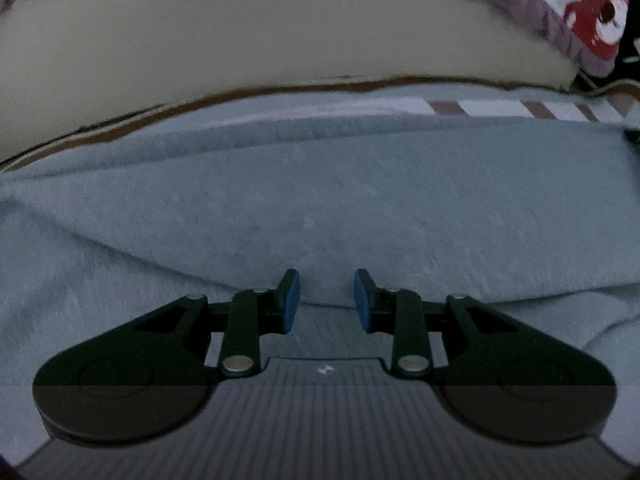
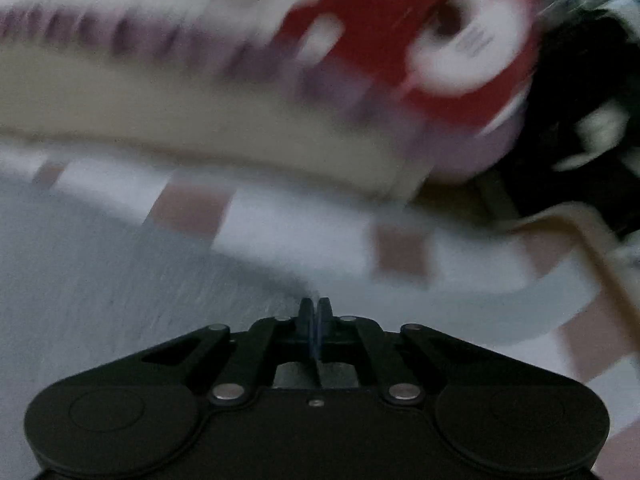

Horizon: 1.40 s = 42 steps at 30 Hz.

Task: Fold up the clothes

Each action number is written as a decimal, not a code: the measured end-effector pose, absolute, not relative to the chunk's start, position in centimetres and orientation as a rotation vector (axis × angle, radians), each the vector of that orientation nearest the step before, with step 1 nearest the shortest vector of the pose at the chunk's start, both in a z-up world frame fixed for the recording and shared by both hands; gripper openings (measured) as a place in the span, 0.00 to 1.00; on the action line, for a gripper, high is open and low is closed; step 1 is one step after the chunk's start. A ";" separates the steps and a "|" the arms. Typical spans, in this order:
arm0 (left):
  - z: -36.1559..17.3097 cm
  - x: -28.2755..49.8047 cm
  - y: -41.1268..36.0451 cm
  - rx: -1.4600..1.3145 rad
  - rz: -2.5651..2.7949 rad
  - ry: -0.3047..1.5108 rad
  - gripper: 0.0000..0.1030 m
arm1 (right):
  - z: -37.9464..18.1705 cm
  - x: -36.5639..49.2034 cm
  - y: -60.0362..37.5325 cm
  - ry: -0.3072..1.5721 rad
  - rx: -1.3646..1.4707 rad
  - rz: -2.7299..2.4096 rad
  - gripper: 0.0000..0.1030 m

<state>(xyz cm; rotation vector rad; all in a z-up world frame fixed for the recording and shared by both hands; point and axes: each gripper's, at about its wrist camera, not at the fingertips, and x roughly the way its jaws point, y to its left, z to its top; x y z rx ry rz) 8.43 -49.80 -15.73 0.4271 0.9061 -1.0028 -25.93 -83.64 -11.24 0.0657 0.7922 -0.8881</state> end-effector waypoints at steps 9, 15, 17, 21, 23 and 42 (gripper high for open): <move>-17.0 10.2 -54.4 0.457 -0.950 0.856 0.28 | -10.0 -23.4 -90.5 0.768 0.105 -1.114 0.00; -15.8 11.1 -52.6 0.468 -0.875 0.834 0.28 | -14.0 -22.1 -90.5 0.951 0.081 -1.149 0.25; -14.6 11.5 -50.1 0.430 -0.841 0.831 0.28 | -13.1 -22.9 -89.3 0.906 0.117 -1.209 0.50; -12.6 11.5 -42.7 0.371 -0.871 0.871 0.30 | -9.5 -25.9 -83.9 0.711 0.350 -1.008 0.50; -12.0 10.4 -39.5 0.404 -0.949 0.856 0.30 | -7.7 -27.3 -80.9 0.618 0.475 -0.869 0.50; -17.0 1.6 -38.4 0.547 -1.281 0.932 0.59 | -10.9 -41.9 -67.7 0.839 0.619 -0.997 0.60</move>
